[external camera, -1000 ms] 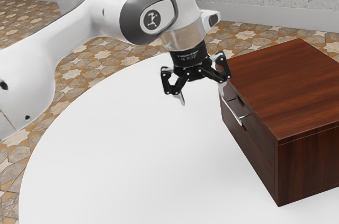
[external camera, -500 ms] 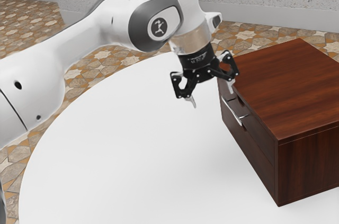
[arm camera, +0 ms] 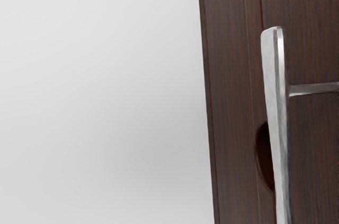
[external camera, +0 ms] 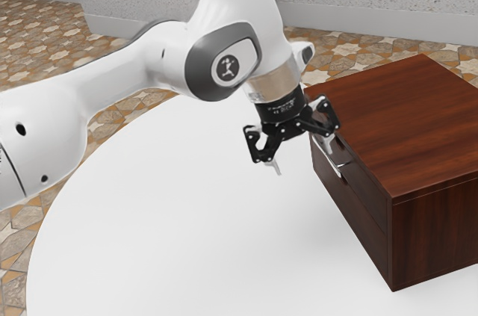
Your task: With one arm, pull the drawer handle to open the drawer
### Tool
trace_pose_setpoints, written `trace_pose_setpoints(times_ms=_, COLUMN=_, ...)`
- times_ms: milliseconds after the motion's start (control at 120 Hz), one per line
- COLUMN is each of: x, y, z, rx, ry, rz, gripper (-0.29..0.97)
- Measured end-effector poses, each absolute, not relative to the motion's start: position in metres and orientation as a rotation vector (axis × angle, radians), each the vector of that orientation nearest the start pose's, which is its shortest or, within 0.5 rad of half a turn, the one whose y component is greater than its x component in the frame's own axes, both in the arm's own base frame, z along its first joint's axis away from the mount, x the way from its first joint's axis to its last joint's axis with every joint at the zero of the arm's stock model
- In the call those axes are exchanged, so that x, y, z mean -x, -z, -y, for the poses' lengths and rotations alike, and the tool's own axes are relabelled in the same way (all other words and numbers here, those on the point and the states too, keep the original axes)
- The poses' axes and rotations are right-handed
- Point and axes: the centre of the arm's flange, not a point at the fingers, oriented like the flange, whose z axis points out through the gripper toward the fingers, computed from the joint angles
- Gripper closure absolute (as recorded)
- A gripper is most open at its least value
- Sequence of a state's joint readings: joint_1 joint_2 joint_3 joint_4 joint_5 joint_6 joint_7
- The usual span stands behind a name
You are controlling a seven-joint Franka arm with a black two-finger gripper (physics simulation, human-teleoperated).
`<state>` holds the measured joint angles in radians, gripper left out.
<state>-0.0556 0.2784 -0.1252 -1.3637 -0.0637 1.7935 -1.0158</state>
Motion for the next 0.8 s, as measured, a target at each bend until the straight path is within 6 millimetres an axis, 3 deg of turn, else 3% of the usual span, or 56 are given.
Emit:
trace_pose_setpoints(times_ms=233, x=-0.652, y=-0.576, z=0.114, rx=3.038, ry=0.166, rz=1.400, gripper=0.00)
trace_pose_setpoints(times_ms=517, x=-0.646, y=-0.570, z=0.111, rx=3.037, ry=0.161, rz=1.428, gripper=0.16)
trace_pose_setpoints(times_ms=800, x=-0.643, y=-0.562, z=0.111, rx=3.036, ry=0.154, rz=1.444, gripper=0.22)
